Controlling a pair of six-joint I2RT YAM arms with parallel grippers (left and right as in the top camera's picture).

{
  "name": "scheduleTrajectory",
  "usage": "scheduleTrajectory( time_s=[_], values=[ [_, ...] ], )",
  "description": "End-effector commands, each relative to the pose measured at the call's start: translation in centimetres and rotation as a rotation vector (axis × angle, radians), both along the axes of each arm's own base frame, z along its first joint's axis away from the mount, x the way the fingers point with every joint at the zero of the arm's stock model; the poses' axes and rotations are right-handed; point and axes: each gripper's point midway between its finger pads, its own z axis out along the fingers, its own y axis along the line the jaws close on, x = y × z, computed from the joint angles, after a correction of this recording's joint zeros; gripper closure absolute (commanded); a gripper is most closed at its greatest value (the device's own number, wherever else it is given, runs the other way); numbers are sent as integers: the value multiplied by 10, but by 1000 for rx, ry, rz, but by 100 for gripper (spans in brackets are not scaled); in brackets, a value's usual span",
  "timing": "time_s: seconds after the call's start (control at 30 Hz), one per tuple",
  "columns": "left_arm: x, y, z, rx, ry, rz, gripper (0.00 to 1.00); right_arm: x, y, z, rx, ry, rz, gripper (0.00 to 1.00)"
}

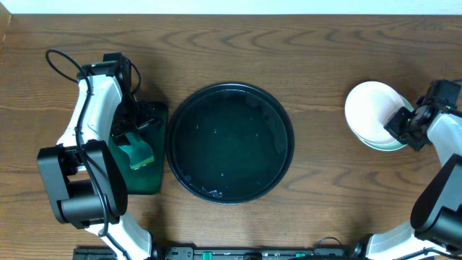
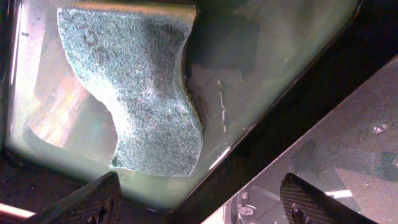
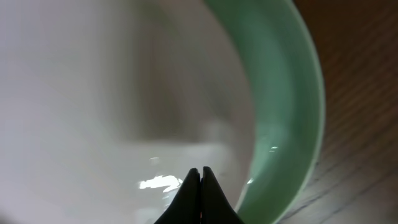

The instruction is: Clean dirty plates on tray and stack at the side

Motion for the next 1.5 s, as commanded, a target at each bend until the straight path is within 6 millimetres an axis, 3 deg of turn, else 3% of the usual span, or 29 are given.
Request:
scheduleTrajectory(
  time_s=[0.0, 0.23, 0.4, 0.53, 0.63, 0.73, 0.83, 0.9, 0.93, 1.03, 1.2, 1.33, 1.47],
  values=[
    [-5, 0, -1, 1, 17, -8, 18, -11, -6, -15, -27, 67, -34, 99],
    [-6, 0, -1, 1, 23, -8, 17, -29, -14, -21, -60, 150, -140, 99],
    [-6, 0, -1, 0, 23, -8, 17, -36, -17, -21, -84, 180, -154, 90],
    [-6, 0, -1, 1, 19, -11, 17, -29, -13, -20, -66, 156, -110, 82],
    [0, 1, -1, 0, -7, -52, 17, -16, -8, -7, -47, 103, -70, 76],
    [7, 2, 6, 5, -47, -65, 18, 3, 1, 21, -52, 17, 17, 65],
    [16, 3, 22, 15, -116, -98, 18, 21, 12, 59, -84, -82, 109, 36],
    [21, 3, 36, 23, -167, -105, 17, 30, 22, 85, -105, -154, 173, 32],
    [23, 4, 43, 28, -196, -113, 17, 34, 28, 99, -116, -192, 204, 1],
    [25, 4, 76, 51, -309, -158, 17, 42, 50, 150, -164, -328, 331, 1],
    [18, 3, 130, 92, -483, -202, 17, 35, 78, 209, -242, -485, 475, 1],
    [2, -5, 184, 117, -670, -269, 18, 15, 105, 258, -321, -613, 585, 1],
    [-25, -24, 235, 123, -856, -394, 18, -17, 129, 302, -405, -736, 686, 1]
  ],
)
